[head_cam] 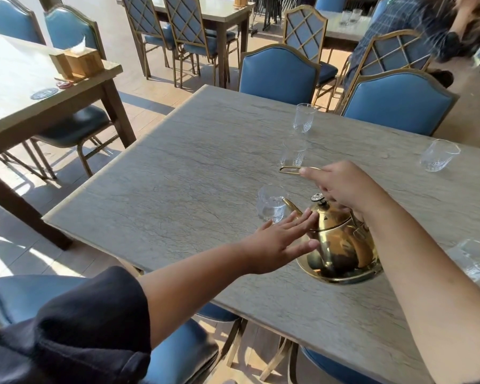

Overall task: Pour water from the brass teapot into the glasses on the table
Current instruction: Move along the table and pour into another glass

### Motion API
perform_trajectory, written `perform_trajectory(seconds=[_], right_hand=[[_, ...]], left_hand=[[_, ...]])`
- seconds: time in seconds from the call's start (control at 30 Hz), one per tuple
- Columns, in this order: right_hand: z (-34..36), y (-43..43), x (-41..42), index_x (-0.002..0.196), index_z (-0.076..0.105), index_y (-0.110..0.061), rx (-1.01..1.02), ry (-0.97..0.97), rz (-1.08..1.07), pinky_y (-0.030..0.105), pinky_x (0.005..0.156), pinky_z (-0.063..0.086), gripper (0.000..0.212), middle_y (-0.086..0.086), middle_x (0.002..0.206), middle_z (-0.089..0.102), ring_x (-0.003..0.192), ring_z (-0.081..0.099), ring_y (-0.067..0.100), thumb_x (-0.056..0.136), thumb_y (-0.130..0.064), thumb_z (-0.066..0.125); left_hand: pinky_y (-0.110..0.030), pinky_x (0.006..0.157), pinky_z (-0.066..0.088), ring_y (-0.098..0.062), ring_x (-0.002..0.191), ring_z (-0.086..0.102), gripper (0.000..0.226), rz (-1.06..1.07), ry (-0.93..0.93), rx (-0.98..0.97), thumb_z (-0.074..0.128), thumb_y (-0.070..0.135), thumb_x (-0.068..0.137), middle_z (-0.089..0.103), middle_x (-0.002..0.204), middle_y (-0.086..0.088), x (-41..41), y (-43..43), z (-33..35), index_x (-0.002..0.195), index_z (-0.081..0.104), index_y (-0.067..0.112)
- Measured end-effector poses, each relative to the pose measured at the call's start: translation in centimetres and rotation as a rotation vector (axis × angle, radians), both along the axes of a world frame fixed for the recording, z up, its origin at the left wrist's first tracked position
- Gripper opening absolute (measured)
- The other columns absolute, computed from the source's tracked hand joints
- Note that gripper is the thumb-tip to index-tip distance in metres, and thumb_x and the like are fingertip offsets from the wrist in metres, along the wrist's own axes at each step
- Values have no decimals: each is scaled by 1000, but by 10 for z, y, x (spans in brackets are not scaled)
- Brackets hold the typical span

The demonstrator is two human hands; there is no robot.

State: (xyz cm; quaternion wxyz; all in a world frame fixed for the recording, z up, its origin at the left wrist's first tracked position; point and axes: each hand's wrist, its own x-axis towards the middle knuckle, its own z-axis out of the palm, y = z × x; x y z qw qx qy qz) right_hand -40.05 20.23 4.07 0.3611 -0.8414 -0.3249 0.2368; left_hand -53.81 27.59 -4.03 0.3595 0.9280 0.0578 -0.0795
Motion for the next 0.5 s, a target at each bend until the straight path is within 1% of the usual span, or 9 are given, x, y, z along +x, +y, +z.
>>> perform_trajectory(seconds=[0.5], right_hand=[[1,-4,0,64,45,-11,22,15,15,17,35,18,41,3,50,30,33,19,11,86,-43,59]], left_hand=[[-45,116,-5,-7,142,-9,61,-10,-4,13,23,51,96,-8,155,14,1,-1,-1,148,-4,34]])
